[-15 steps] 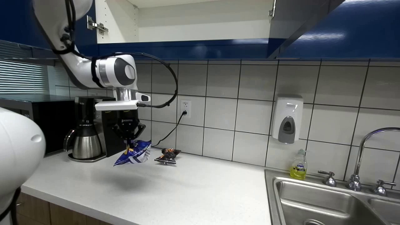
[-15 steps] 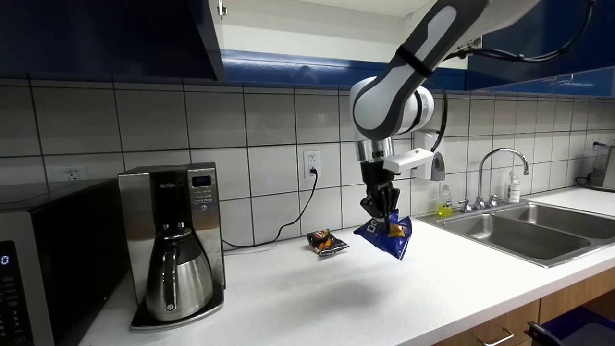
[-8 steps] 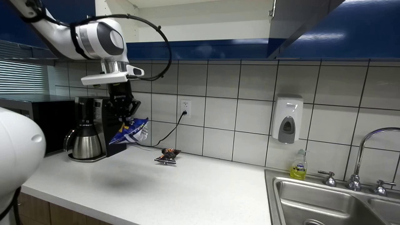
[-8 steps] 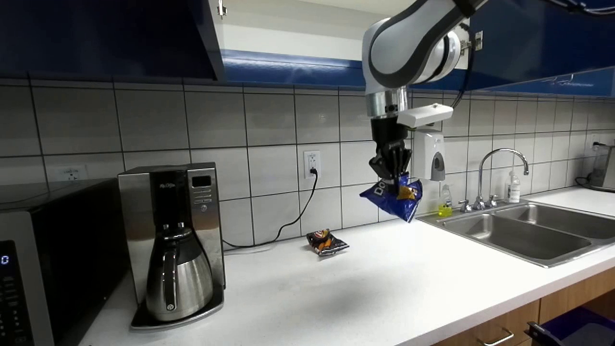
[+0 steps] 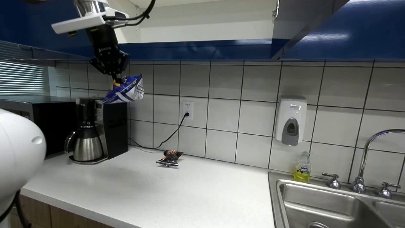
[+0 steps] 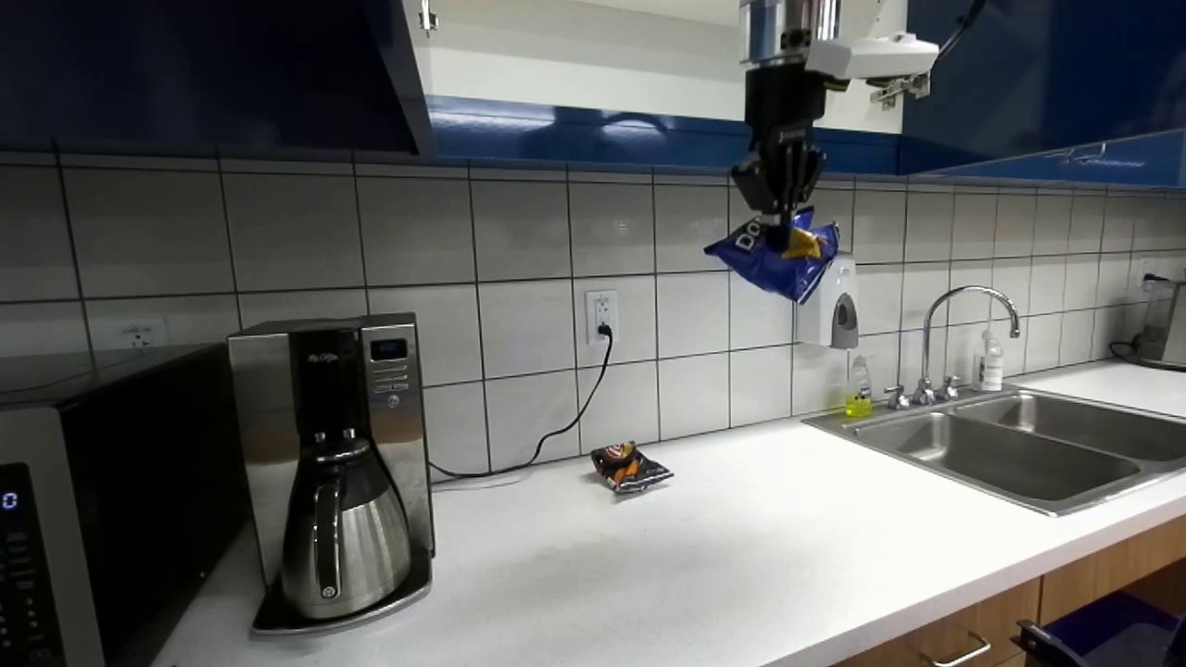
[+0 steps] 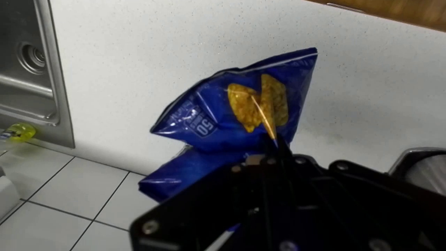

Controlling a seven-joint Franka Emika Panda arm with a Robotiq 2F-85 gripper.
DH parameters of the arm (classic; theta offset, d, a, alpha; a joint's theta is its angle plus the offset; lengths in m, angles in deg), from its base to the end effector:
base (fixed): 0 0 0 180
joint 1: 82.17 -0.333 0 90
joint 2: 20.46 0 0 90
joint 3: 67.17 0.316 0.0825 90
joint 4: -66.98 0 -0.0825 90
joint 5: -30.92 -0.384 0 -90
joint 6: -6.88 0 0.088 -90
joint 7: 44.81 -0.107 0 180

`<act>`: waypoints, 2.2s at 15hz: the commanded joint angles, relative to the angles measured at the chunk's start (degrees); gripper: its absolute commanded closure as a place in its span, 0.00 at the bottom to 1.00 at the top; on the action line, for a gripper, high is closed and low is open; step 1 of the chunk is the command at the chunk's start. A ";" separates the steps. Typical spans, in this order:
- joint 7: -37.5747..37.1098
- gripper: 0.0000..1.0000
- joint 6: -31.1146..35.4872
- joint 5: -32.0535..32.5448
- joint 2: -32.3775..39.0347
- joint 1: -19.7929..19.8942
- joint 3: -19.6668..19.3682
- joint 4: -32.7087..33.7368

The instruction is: Put the blue packet in the top cabinet

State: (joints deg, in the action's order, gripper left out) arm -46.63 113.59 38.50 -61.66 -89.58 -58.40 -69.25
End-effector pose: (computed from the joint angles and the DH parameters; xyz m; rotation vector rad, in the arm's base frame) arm 0.3388 0.1004 0.5850 2.8995 0.3625 0.3333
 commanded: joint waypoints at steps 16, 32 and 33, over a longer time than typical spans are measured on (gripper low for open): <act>-2.40 1.00 -6.18 2.39 5.23 4.43 1.79 31.73; -6.56 1.00 4.44 6.01 23.86 4.70 1.39 50.46; -6.84 1.00 5.41 6.14 24.48 4.71 1.38 50.78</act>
State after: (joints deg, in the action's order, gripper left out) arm -51.72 116.98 44.46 -39.96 -85.20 -57.35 -21.58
